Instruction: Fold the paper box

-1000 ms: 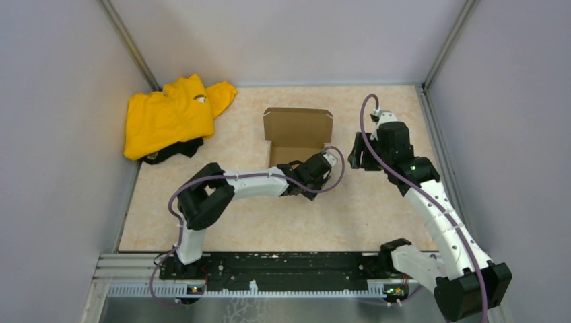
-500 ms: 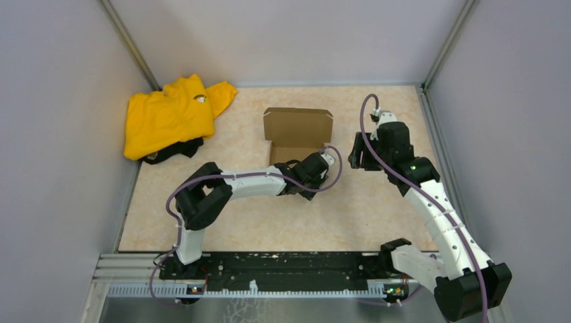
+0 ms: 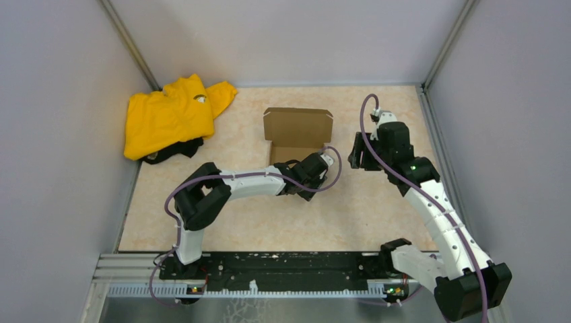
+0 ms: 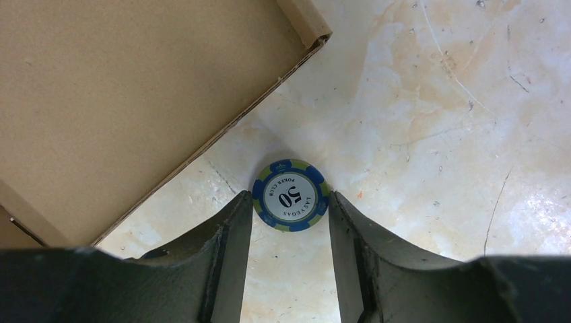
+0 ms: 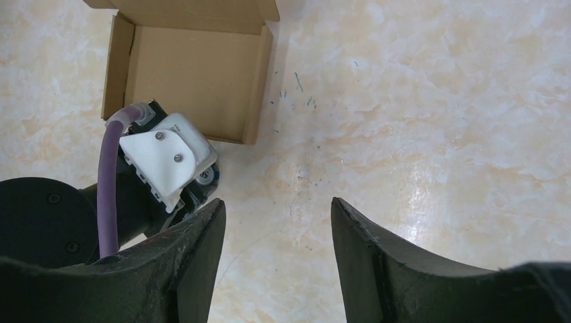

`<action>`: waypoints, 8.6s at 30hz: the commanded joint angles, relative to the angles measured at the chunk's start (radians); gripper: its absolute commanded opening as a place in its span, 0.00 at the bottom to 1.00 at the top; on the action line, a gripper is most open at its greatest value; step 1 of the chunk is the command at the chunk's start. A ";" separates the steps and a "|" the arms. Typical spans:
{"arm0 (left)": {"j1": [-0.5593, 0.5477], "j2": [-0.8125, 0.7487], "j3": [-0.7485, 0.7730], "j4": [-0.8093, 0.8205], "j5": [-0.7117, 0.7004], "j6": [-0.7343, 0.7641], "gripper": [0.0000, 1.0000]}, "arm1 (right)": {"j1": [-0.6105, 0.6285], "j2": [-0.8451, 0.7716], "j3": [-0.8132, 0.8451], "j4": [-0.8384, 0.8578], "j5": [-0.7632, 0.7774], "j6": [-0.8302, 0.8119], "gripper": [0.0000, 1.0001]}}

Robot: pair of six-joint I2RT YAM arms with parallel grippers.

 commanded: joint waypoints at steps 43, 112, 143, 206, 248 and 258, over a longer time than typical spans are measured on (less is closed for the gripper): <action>0.008 -0.083 0.022 -0.030 0.000 0.019 0.51 | -0.006 0.007 0.025 0.041 0.013 -0.004 0.58; 0.008 -0.007 -0.061 0.057 0.042 0.015 0.60 | -0.015 0.008 -0.016 0.061 0.001 -0.010 0.59; 0.006 -0.032 -0.112 0.004 0.009 0.028 0.57 | -0.019 -0.003 -0.045 0.073 -0.006 -0.001 0.59; 0.025 -0.082 -0.035 -0.011 -0.012 0.060 0.46 | -0.019 0.006 -0.021 0.065 -0.007 -0.007 0.59; 0.026 -0.090 -0.094 -0.008 0.060 0.034 0.75 | -0.021 0.015 -0.024 0.072 -0.012 -0.010 0.70; 0.011 -0.042 -0.077 0.005 0.057 0.035 0.73 | -0.021 0.012 -0.025 0.071 -0.008 -0.011 0.70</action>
